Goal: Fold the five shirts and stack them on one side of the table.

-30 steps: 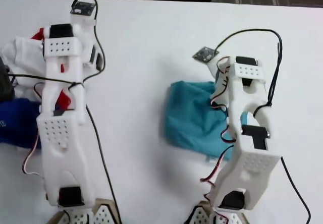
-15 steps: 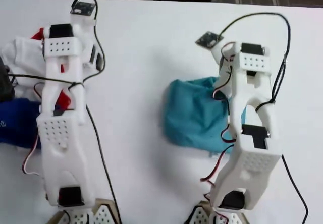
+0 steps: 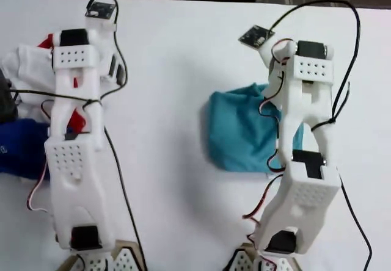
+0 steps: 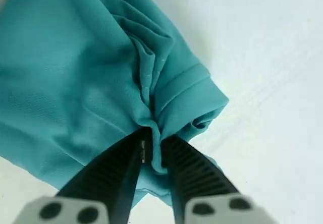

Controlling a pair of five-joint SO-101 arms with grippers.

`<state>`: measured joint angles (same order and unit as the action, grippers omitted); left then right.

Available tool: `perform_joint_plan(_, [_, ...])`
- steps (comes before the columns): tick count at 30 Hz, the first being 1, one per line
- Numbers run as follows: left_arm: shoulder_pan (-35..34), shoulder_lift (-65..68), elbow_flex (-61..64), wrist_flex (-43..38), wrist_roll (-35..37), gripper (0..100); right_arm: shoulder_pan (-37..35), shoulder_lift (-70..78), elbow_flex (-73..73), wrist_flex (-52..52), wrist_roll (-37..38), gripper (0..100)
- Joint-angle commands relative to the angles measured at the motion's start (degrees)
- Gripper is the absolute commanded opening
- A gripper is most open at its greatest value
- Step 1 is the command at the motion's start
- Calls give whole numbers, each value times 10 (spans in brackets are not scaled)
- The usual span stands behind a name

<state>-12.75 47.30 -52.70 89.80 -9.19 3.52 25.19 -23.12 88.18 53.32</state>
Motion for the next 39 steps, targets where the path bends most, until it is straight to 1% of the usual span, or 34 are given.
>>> perform_joint_plan(1, [-2, -46, -4, -5, -2, 210, 4, -3, 6, -25, -2, 50])
perform_joint_plan(5, [-2, -46, -4, -5, -2, 210, 0, -8, 7, -22, -3, 207])
perform_joint_plan(7, [-2, -46, -4, -5, -2, 210, -18, -5, 6, -22, -1, 243])
perform_joint_plan(11, [-2, -43, -4, -5, -2, 210, -66, 2, 9, -27, -1, 244])
perform_joint_plan(14, [-2, -42, -4, -5, -2, 210, -101, 36, 5, -39, 1, 244])
perform_joint_plan(19, [-3, -43, -4, -5, -2, 210, -125, 112, -4, -85, -2, 244])
perform_joint_plan(23, [-3, -44, -4, -5, -2, 210, -136, 153, -52, -82, -3, 243])
perform_joint_plan(24, [-3, -45, -4, -5, -2, 210, -136, 158, -65, -80, -3, 239])
perform_joint_plan(26, [-3, -45, -4, -5, -2, 210, -136, 167, -98, -65, -3, 191])
perform_joint_plan(30, [-3, -45, -4, -5, -2, 210, -135, 169, -161, -33, -13, 24])
perform_joint_plan(31, [-3, -45, -4, -5, -2, 210, -134, 169, -177, -28, -25, 14])
perform_joint_plan(32, [-3, -45, -4, -5, -2, 210, -133, 168, -192, -22, -33, 29])
perform_joint_plan(35, [-3, -45, -4, -5, -2, 210, -133, 171, -223, -6, -36, 19])
perform_joint_plan(39, [-3, -46, -4, -5, -2, 210, -136, 172, -227, -1, -38, 21])
